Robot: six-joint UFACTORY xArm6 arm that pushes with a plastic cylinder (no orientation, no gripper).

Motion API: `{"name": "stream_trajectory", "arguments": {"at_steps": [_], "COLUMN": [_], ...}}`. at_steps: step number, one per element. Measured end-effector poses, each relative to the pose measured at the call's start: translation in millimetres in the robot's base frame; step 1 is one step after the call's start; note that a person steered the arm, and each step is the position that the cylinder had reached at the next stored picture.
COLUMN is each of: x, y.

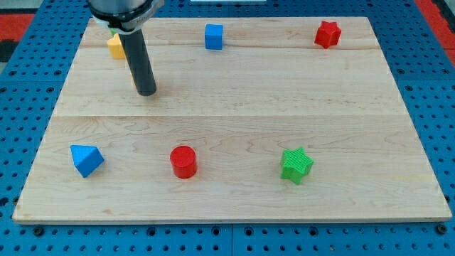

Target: Move the green star towards the bottom left of the yellow hexagon

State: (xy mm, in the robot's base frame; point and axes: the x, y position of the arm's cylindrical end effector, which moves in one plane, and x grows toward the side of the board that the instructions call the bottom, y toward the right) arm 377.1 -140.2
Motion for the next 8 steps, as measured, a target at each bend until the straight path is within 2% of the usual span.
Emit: {"name": "stream_trajectory", "arguments": {"at_steps": [1,2,3,4,5,6,7,8], "x": [-35.1,-33.2,51.9,61.4,40.9,80.1,141.0,175.7], "y": [-17.7,-19.3,55.2,171.9,272.9,322.8,345.4,303.7]}}
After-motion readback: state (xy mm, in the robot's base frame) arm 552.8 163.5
